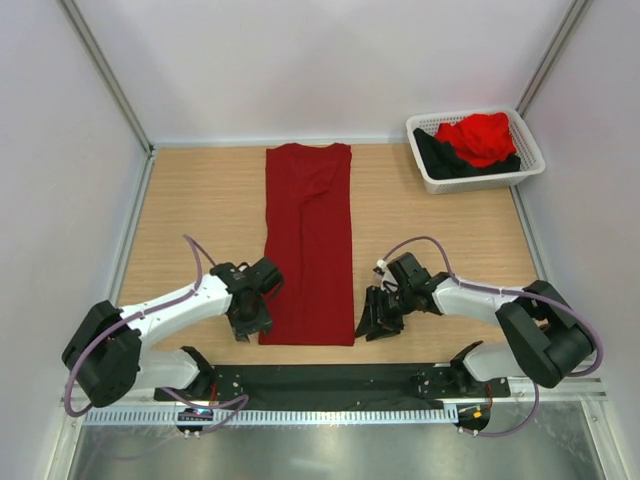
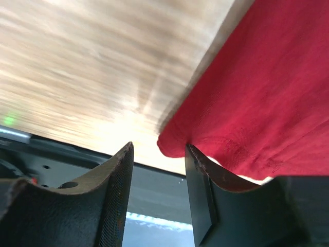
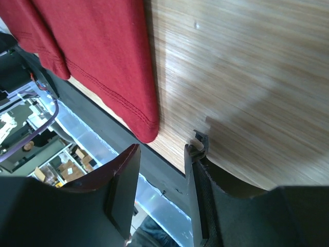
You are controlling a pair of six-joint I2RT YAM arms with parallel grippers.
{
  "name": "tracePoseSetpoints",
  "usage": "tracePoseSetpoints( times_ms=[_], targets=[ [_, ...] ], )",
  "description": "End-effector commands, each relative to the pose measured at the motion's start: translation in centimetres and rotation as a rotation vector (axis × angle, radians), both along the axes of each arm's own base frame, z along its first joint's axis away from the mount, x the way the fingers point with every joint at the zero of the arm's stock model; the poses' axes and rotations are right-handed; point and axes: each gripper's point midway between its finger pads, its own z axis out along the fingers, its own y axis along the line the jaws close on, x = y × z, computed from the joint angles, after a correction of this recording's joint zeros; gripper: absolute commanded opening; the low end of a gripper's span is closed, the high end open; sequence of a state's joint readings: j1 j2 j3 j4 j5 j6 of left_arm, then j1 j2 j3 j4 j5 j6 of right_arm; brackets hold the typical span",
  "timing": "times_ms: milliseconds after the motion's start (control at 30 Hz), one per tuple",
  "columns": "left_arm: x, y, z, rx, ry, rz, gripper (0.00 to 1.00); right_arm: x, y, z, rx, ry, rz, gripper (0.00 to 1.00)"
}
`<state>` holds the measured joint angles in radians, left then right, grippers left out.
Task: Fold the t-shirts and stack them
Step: Fold the tshirt
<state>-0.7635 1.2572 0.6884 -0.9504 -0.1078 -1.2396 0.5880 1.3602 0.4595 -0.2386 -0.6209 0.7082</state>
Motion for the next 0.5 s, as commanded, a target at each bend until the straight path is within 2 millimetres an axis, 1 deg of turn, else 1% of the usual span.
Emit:
tracePoseSetpoints(
  times_ms=[0,33,100,133,200,233,267,433,467],
  targets=[
    [2.3,1.7,1.3,0.118,-0.086,-0.030,0.46,0.0,0.7,-0.2,0.027,-0.002,0.005,0.47],
    [2.6,1.6,1.1,0.111,-0.083,-0.046,0.45,0.0,0.6,-0.3,0.025,0.001,0.004,0.47],
    [2.1,1.3,0.5,0.087,-0.054,-0.058,0.41,0.1,0.6,-0.4,0.024,0.000,-0.002,0.48],
    [2.3,0.7,0.1,0.059,-0.057,-0.062,0.40,0.0,0.6,-0.7,0.018,0.003,-0.002,0.48],
    [2.1,0.4,-0.3,0.035,-0.051,-0.054,0.39,0.0,0.8,-0.7,0.025,0.012,-0.009,0.49],
    [1.6,0.3,-0.7,0.023,-0.035,-0.051,0.38,-0.1,0.8,-0.8,0.025,0.020,-0.014,0.49],
    [1.7,0.0,-0.7,0.006,-0.042,-0.052,0.39,-0.1,0.8,-0.9,0.024,0.020,-0.016,0.49],
    [1.4,-0.1,-0.9,-0.015,-0.039,-0.048,0.41,-0.4,1.0,-1.1,0.023,0.045,-0.020,0.49],
    [1.3,-0.1,-0.8,-0.016,-0.036,-0.050,0.43,-0.4,1.0,-1.0,0.024,0.050,-0.020,0.49]
  ],
)
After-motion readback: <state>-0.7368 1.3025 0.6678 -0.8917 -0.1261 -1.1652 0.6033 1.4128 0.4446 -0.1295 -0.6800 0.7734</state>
